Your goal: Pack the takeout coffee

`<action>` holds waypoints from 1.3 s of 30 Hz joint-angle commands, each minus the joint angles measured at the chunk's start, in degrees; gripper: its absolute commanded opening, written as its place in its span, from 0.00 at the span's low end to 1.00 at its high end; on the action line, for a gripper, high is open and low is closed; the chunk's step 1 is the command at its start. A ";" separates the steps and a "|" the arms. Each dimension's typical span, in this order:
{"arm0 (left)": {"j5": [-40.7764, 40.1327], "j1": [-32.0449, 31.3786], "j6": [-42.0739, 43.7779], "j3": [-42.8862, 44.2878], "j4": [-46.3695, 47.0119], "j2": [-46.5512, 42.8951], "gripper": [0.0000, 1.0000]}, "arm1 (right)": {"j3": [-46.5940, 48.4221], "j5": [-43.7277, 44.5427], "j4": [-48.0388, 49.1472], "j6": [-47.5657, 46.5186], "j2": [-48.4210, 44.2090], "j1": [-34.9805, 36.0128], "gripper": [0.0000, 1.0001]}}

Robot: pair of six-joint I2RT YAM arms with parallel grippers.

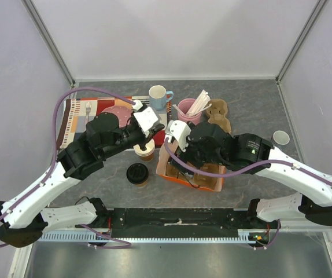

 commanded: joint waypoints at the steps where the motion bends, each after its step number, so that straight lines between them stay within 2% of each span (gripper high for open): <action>1: -1.34 2.03 -2.90 2.44 -1.22 1.08 0.02 | 5.12 -0.22 5.00 -0.21 -0.95 0.01 0.98; 7: -0.47 6.07 -4.74 2.09 -1.58 1.69 0.02 | 11.19 -5.58 7.65 -0.30 3.62 0.01 0.98; 14: 0.15 7.66 -4.83 0.51 -1.05 0.64 0.02 | 6.71 -5.24 7.91 0.23 0.20 -0.42 0.98; 23: 1.47 7.83 -5.18 -0.81 -0.43 0.64 0.02 | 4.25 -8.75 6.77 1.81 0.37 -0.78 0.98; 29: 1.91 7.75 -5.01 -0.81 -0.52 0.81 0.02 | 10.30 -9.37 6.59 1.02 3.44 -0.78 0.98; 39: 1.21 7.75 -4.31 -0.37 -0.43 1.25 0.02 | 15.15 -10.69 7.03 1.11 4.68 -0.78 0.98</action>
